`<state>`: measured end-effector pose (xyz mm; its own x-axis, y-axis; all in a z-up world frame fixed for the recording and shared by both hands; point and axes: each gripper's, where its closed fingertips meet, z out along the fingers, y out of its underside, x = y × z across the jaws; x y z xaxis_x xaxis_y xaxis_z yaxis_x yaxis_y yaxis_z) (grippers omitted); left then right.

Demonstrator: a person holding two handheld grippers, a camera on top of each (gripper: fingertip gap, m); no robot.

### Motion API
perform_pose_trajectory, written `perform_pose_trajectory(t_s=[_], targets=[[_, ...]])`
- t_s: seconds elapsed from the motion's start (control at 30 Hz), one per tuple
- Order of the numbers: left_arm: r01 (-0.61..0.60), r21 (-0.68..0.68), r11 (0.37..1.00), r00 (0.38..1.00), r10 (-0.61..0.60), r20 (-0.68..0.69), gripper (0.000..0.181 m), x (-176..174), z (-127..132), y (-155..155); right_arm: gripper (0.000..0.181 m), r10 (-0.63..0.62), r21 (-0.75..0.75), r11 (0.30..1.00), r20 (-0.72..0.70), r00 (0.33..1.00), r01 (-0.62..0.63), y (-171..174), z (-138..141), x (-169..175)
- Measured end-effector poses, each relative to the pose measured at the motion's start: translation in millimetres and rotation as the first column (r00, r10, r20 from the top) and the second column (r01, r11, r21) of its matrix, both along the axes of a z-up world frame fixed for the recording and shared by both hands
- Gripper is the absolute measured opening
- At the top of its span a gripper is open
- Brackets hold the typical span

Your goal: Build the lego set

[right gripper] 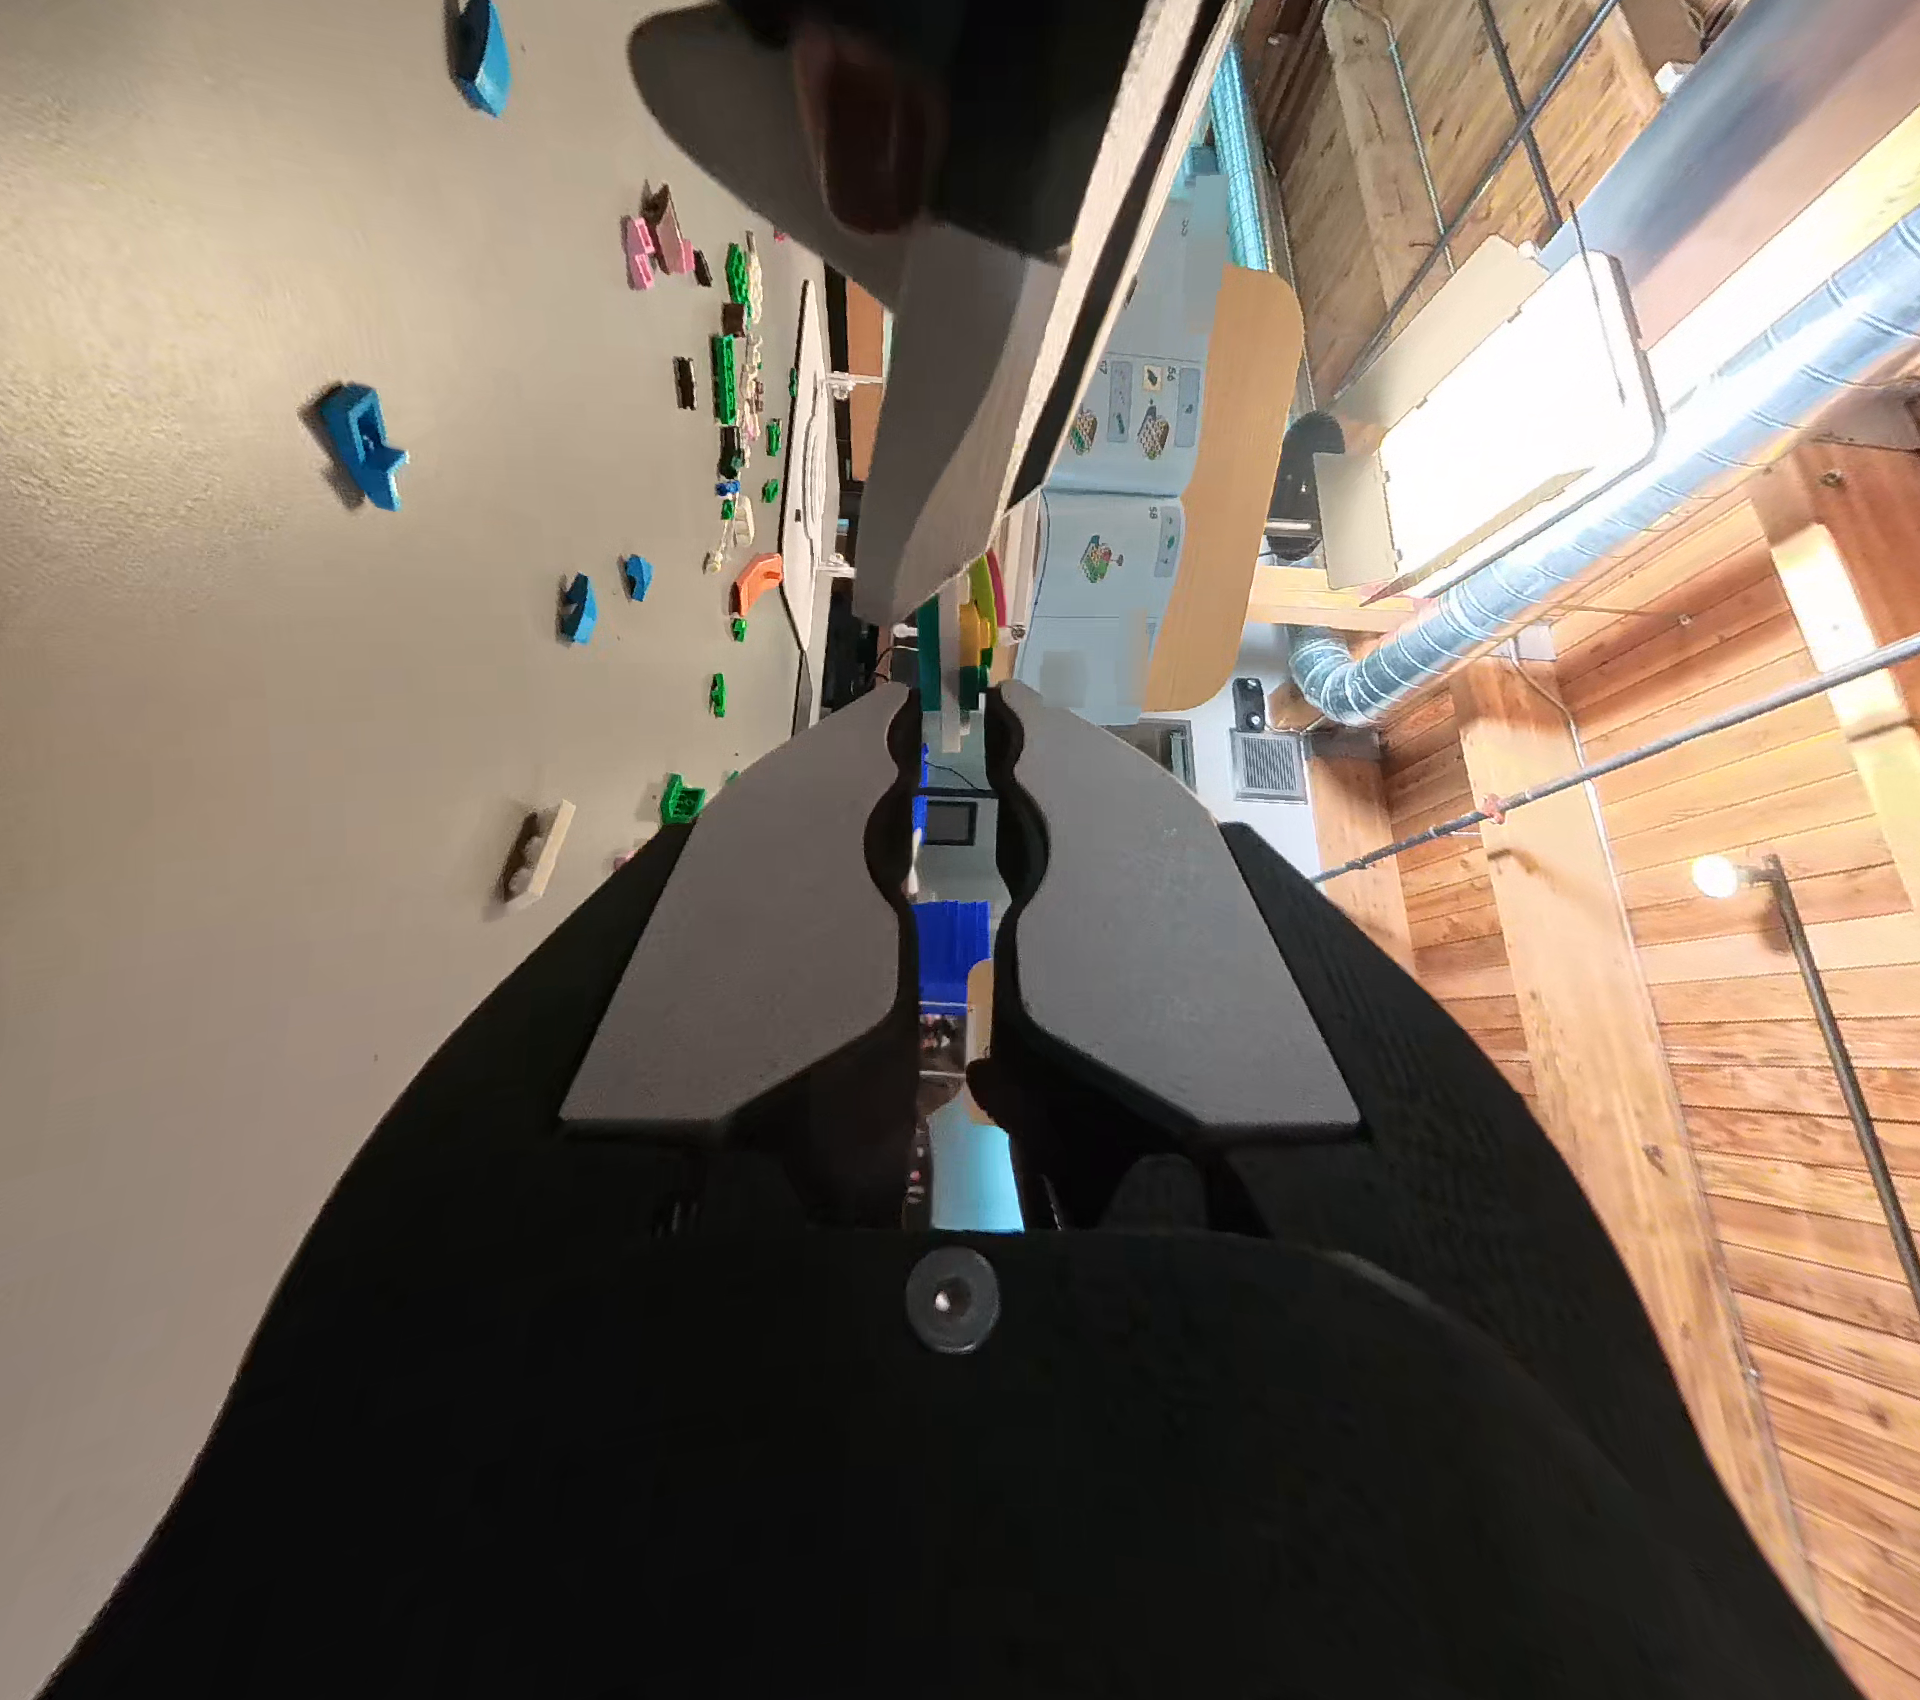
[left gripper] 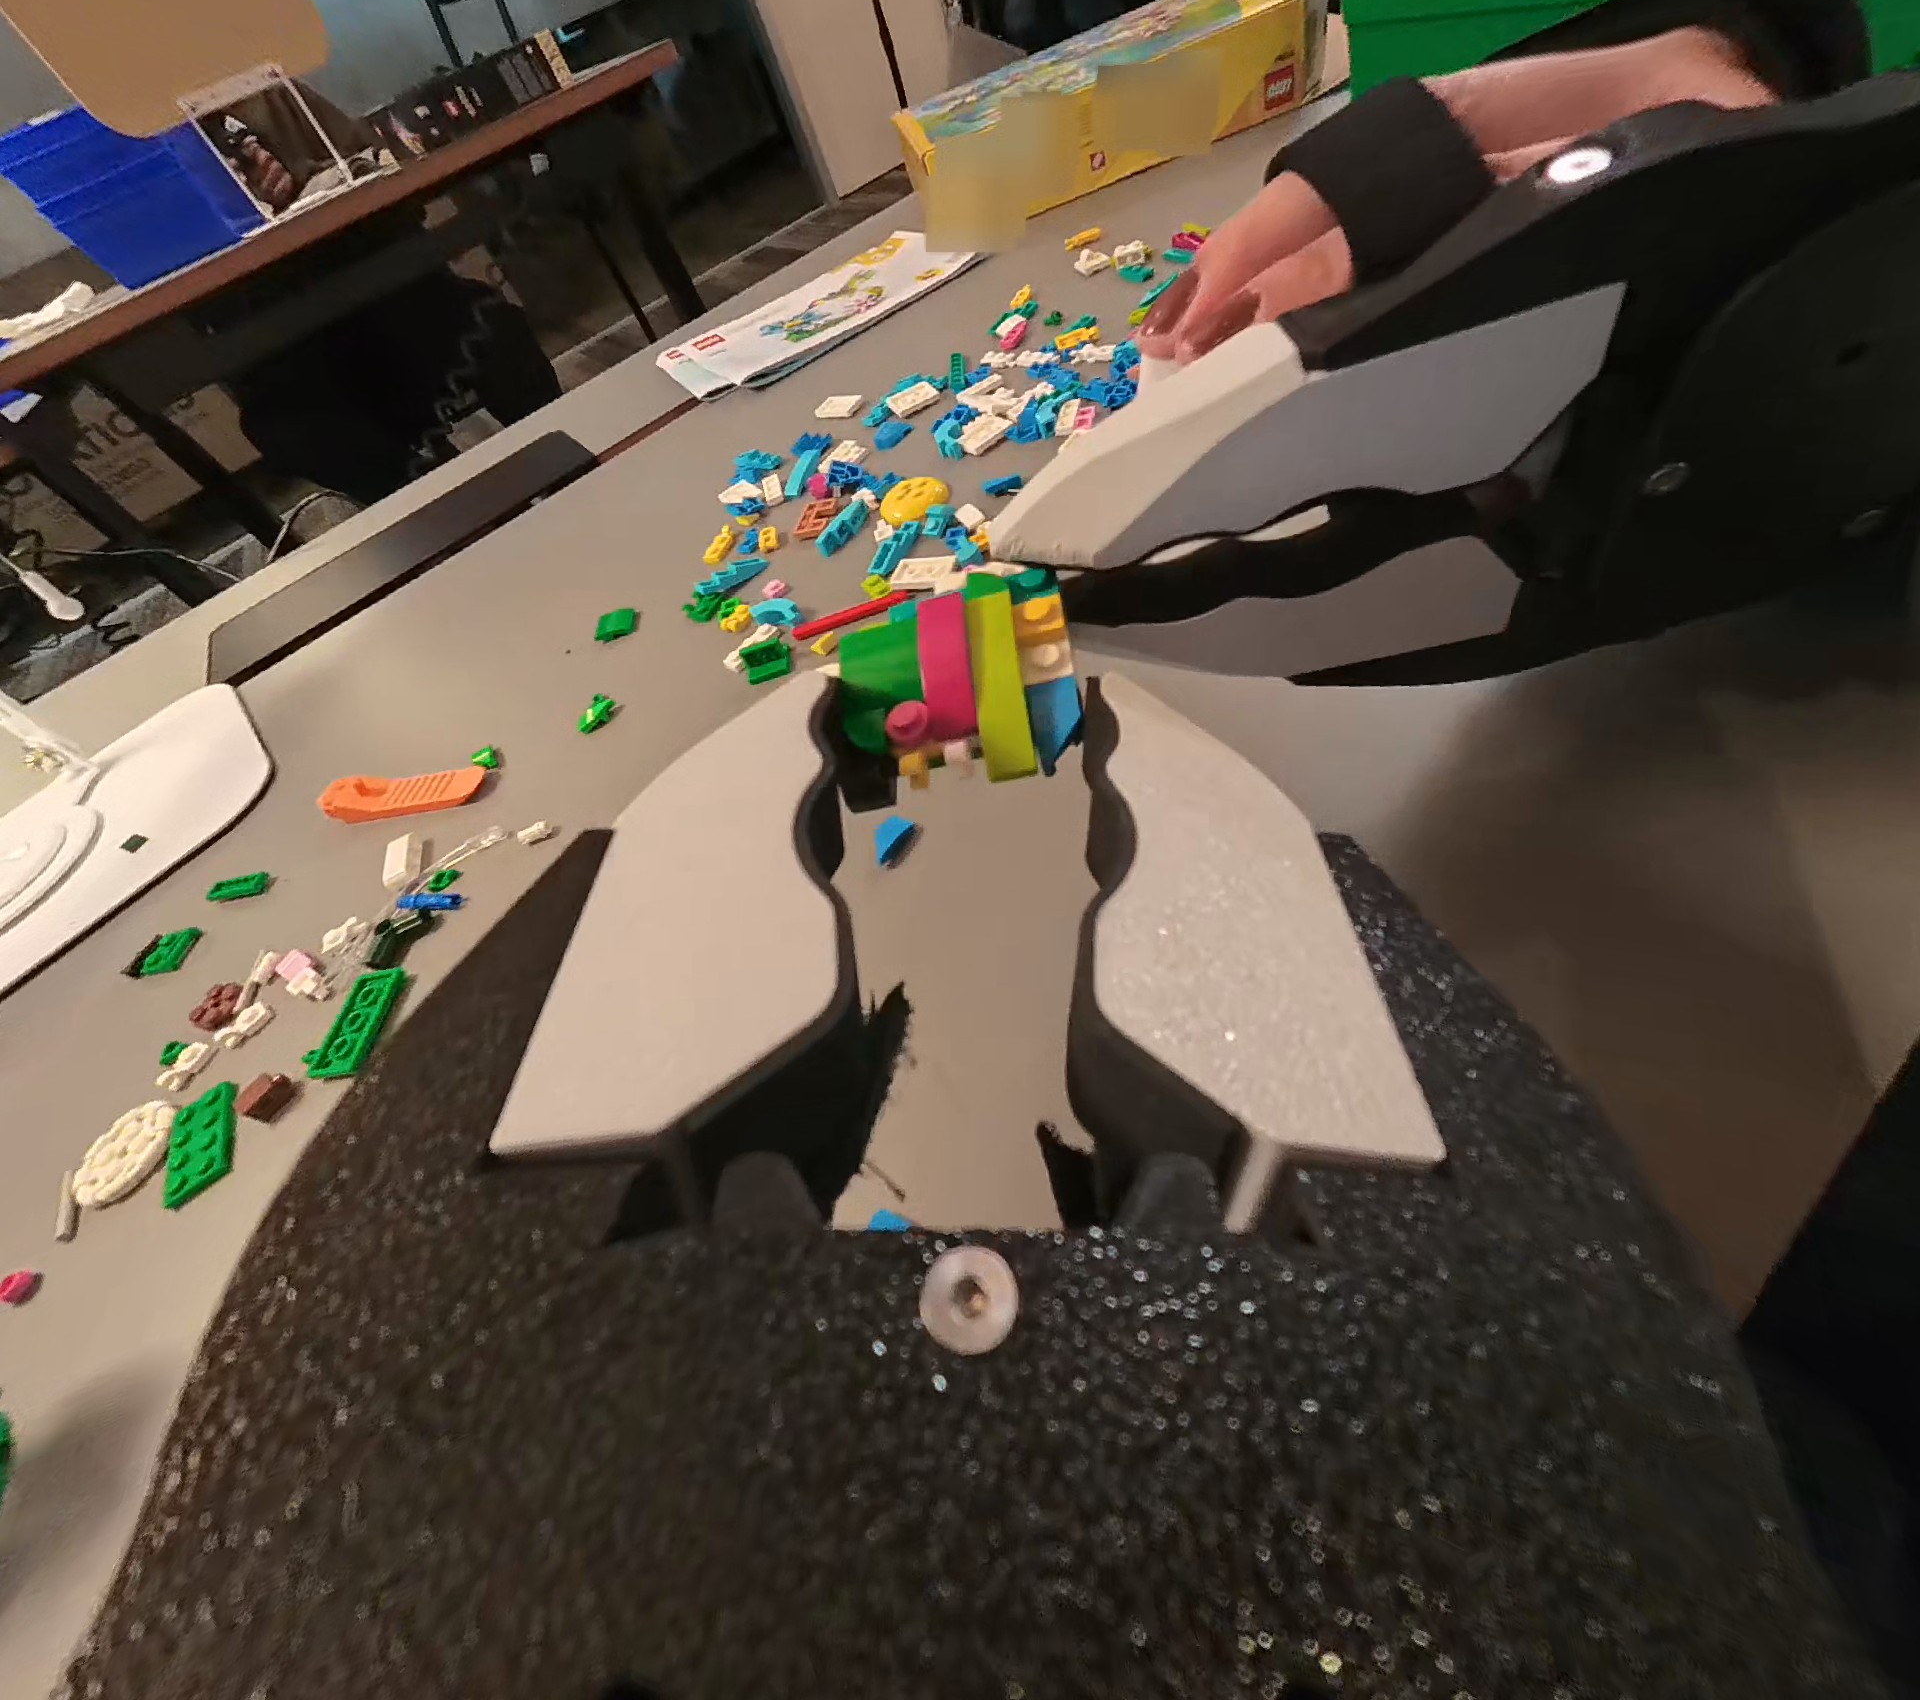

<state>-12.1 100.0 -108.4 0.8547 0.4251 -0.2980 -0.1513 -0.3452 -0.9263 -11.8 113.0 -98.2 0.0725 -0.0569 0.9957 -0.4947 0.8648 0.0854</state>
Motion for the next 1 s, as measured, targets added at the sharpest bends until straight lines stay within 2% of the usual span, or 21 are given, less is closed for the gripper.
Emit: perform_pose_trajectory(t_s=[0.13, 0.23, 0.3, 0.37, 0.43, 0.53, 0.57, 0.63, 0.77, 0.9, 0.93, 1.0], targets=[[-0.01, -0.074, 0.997, 0.997, 0.004, -0.08, 0.043, -8, -4, -7, 0.015, 0.05, -0.091, 0.995, 0.076, 0.996, -0.043, -2, -1, 1], [0.038, -0.196, 0.98, 0.987, -0.067, -0.143, 0.043, -14, -14, -22, 0.017, 0.027, -0.163, 0.987, 0.135, 0.99, -0.005, 8, 0, -6], [0.027, -0.252, 0.967, 0.988, -0.064, -0.143, 0.043, -25, -18, -41, 0.018, -0.002, -0.193, 0.981, 0.173, 0.985, 0.036, 16, -2, -12], [0.121, -0.291, 0.949, 0.991, -0.132, -0.019, 0.043, -26, -28, -60, 0.019, -0.019, -0.206, 0.977, 0.194, 0.981, 0.06, 21, -4, -17], [0.187, -0.251, 0.95, 0.966, -0.131, 0.224, 0.043, -28, -37, -80, 0.018, -0.035, -0.199, 0.977, 0.192, 0.981, 0.074, 22, -4, -18], [0.222, -0.044, 0.974, 0.827, -0.164, 0.539, 0.043, -28, -36, -99, 0.017, -0.041, -0.179, 0.981, 0.179, 0.983, 0.073, 19, -5, -17], [0.204, 0.011, 0.979, 0.785, -0.17, 0.596, 0.043, -31, -35, -105, 0.017, -0.038, -0.172, 0.983, 0.178, 0.983, 0.069, 17, -6, -17], [0.163, 0.046, 0.986, 0.76, -0.156, 0.631, 0.043, -39, -37, -115, 0.017, -0.037, -0.161, 0.985, 0.17, 0.985, 0.065, 16, -6, -16], [0.146, -0.032, 0.989, 0.825, -0.103, 0.556, 0.043, -46, -42, -126, 0.016, -0.046, -0.152, 0.986, 0.176, 0.983, 0.073, 17, -8, -18], [0.133, -0.286, 0.949, 0.939, -0.028, 0.342, 0.043, -52, -58, -136, 0.016, -0.047, -0.155, 0.985, 0.185, 0.982, 0.077, 18, -9, -18], [0.116, -0.335, 0.935, 0.953, -0.01, 0.303, 0.043, -54, -62, -137, 0.016, -0.045, -0.155, 0.985, 0.187, 0.981, 0.075, 17, -10, -18], [0.118, -0.377, 0.919, 0.951, 0.005, 0.308, 0.043, -54, -70, -135, 0.016, -0.043, -0.154, 0.985, 0.189, 0.981, 0.073, 17, -10, -18]])
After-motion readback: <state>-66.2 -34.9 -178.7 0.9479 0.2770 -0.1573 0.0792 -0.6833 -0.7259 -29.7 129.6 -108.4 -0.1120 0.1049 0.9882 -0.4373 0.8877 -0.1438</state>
